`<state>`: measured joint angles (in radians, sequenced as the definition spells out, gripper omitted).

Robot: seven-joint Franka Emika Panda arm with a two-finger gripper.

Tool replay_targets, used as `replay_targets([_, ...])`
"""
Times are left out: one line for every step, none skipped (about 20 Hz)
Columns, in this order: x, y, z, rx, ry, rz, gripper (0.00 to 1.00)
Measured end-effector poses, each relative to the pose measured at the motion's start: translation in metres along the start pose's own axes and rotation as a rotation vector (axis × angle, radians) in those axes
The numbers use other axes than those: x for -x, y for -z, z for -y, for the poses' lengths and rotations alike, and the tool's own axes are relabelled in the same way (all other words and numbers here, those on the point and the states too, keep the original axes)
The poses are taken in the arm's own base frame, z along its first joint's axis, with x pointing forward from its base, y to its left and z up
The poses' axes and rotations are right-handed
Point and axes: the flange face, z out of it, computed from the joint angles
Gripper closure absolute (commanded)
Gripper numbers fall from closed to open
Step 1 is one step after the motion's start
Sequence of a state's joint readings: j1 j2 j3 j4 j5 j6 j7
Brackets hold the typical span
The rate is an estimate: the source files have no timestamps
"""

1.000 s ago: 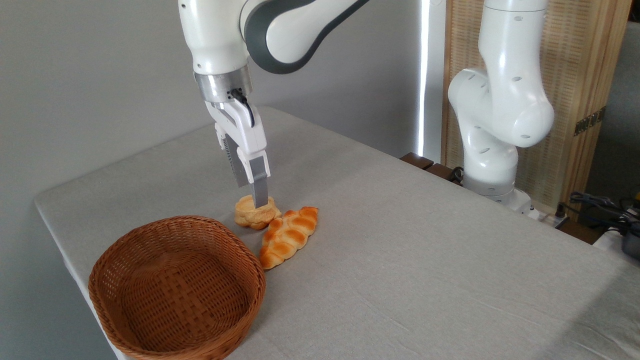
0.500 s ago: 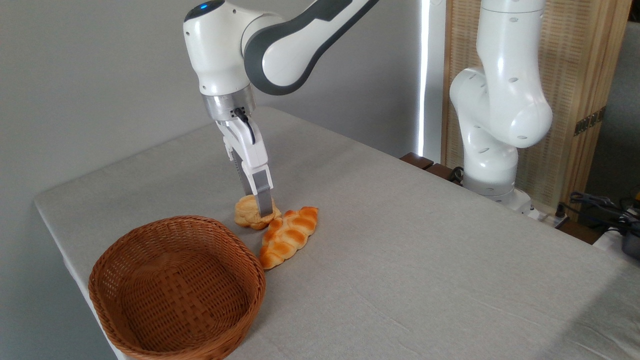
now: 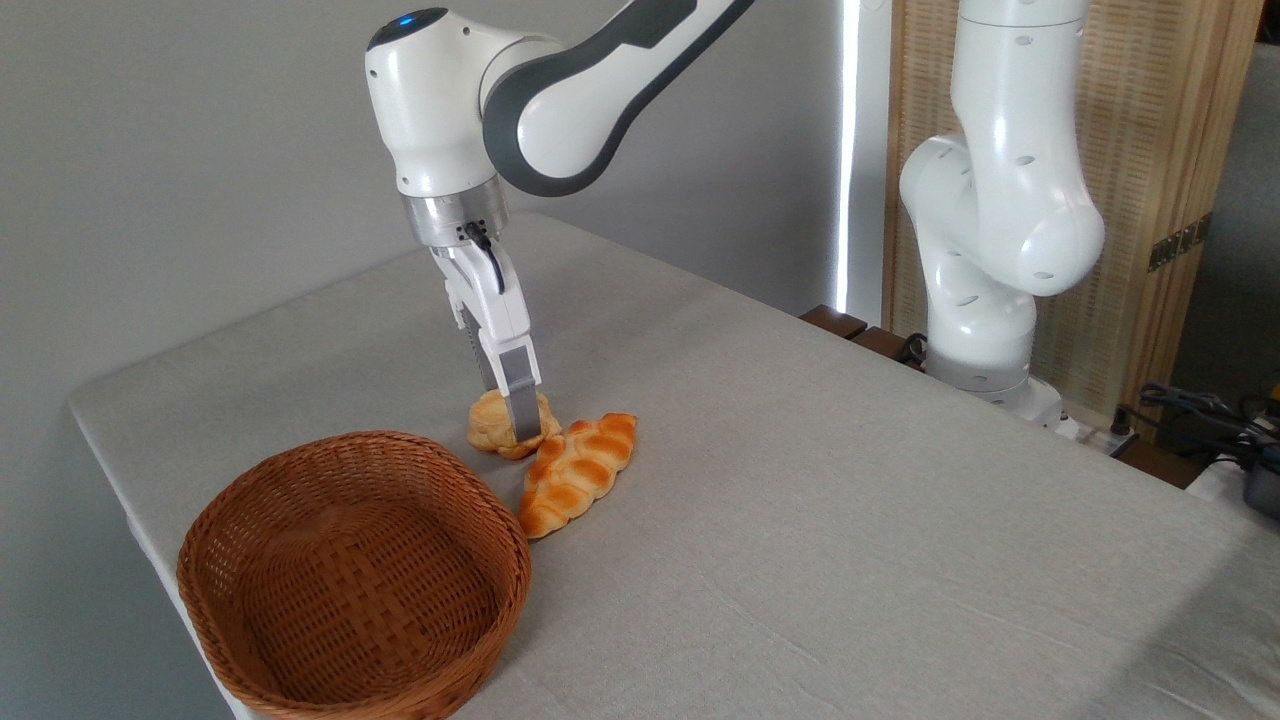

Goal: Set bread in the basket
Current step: 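Close the gripper on the round golden bun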

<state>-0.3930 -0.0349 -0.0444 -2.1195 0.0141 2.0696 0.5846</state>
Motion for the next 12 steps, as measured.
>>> replay_targets([0.0003,0.0000,0.0004,-0.008,-0.005,0.005,0.00])
replay_targets([0.0005,0.0000,0.0008,-0.014,-0.010,0.009,0.00])
replay_targets([0.0006,0.0000,0.0010,-0.019,-0.012,0.012,0.00])
replay_targets([0.0006,0.0000,0.0010,-0.020,-0.013,0.013,0.00])
replay_targets([0.0005,0.0000,0.0008,-0.020,-0.014,0.013,0.00])
replay_targets([0.0004,0.0000,0.0007,-0.020,-0.014,0.013,0.03])
replay_targets([0.0004,0.0000,0.0007,-0.020,-0.014,0.013,0.19])
replay_targets([0.0004,0.0000,0.0007,-0.020,-0.014,0.013,0.36])
replay_targets([0.0004,0.0000,0.0007,-0.020,-0.014,0.013,0.46])
replay_targets([0.0004,0.0000,0.0007,-0.020,-0.014,0.013,0.48])
replay_targets([0.0004,0.0000,0.0007,-0.020,-0.014,0.013,0.48])
replay_targets([0.0004,0.0000,0.0007,-0.020,-0.015,0.013,0.47])
